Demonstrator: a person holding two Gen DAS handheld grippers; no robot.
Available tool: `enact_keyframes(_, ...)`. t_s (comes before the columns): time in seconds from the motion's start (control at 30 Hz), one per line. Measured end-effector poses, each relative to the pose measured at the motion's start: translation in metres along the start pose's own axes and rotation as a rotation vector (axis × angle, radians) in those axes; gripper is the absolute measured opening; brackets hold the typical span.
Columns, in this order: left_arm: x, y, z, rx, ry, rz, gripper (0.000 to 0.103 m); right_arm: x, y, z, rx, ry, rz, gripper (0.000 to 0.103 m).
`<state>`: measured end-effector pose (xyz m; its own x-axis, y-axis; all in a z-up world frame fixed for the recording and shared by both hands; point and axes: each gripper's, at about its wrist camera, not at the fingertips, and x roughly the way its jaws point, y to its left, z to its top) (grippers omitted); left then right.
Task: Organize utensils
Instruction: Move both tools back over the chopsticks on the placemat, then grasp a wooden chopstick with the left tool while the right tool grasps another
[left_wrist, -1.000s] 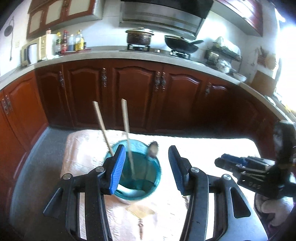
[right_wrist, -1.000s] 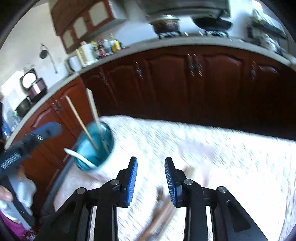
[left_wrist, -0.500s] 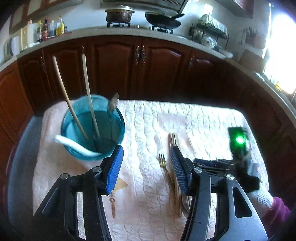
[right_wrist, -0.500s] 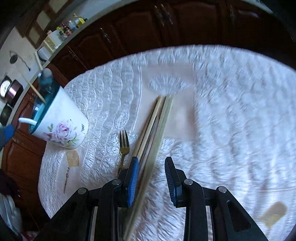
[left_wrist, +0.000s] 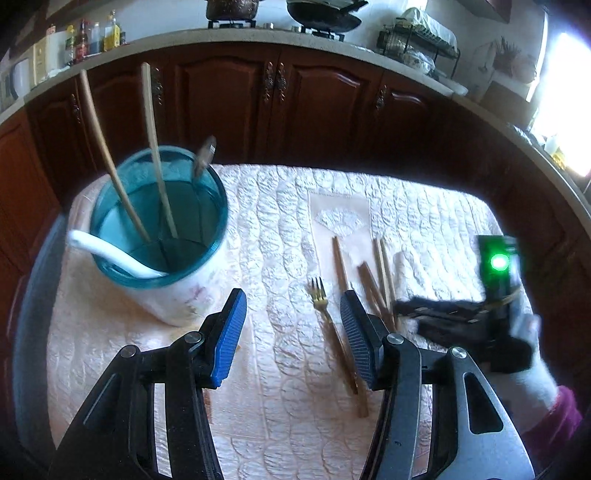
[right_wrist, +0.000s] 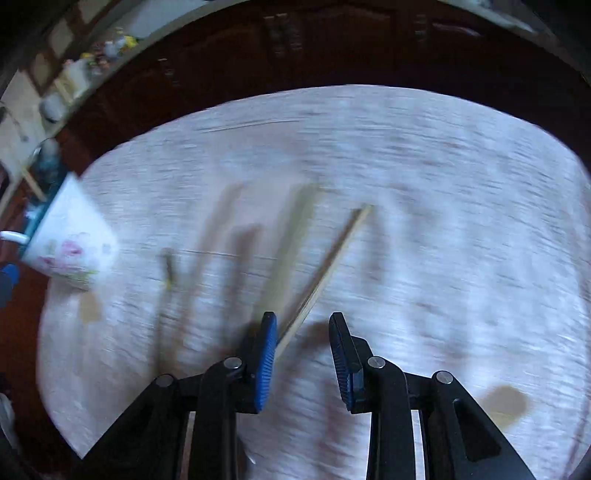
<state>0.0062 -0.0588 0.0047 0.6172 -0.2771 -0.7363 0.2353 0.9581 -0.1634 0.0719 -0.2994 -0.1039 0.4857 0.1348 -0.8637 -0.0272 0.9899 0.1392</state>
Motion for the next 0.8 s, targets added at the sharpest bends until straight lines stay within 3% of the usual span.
enact_keyframes(0.13, 0.015, -0.011, -0.005, 0.013, 0.033, -0.016, 0.053, -0.017, -0.052, -0.017, 0.096, 0.008, -0.007, 0.029)
enact_keyframes(0.23, 0.029, -0.021, -0.005, 0.022, 0.061, -0.03, 0.053, -0.027, -0.065, -0.017, 0.121, -0.006, 0.01, 0.029)
enact_keyframes(0.43, 0.059, -0.035, 0.004, 0.018, 0.11, -0.051, 0.053, -0.025, -0.064, -0.001, 0.12, -0.022, 0.101, 0.029)
enact_keyframes(0.8, 0.122, -0.049, 0.049, -0.034, 0.174, -0.016, 0.052, 0.001, -0.057, 0.042, 0.13, -0.014, 0.143, 0.029)
